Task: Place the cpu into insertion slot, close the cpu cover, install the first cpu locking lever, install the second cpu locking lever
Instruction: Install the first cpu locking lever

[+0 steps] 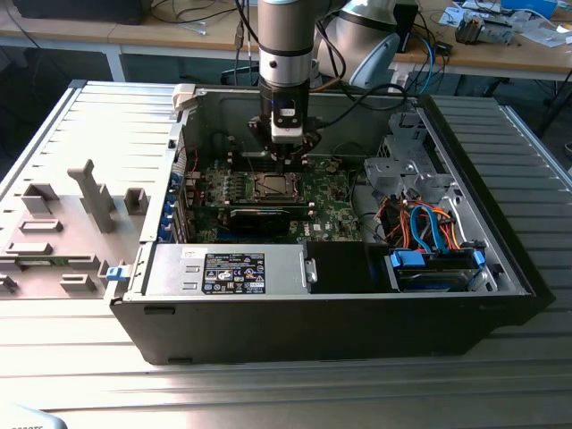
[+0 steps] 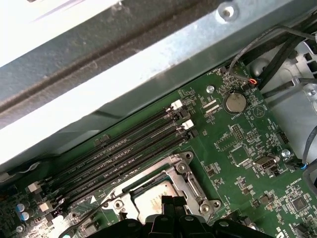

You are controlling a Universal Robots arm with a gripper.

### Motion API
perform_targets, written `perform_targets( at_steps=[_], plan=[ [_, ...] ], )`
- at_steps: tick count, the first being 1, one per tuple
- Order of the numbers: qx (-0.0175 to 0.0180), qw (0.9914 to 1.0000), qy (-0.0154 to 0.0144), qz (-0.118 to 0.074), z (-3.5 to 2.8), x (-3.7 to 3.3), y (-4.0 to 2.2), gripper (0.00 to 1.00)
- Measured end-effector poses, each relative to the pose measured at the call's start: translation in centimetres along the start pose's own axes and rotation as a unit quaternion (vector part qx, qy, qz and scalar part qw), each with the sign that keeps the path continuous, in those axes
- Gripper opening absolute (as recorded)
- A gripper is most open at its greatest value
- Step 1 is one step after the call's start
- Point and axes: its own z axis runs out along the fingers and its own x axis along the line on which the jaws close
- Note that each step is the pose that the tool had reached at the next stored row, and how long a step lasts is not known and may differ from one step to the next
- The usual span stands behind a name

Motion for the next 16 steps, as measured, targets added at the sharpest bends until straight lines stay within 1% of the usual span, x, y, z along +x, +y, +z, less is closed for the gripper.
perform_targets(
  at_steps=[16],
  plan=[
    [-0.0008, 0.99988, -0.0002, -0.015, 0.00, 0.00, 0.00, 0.11]
  ],
)
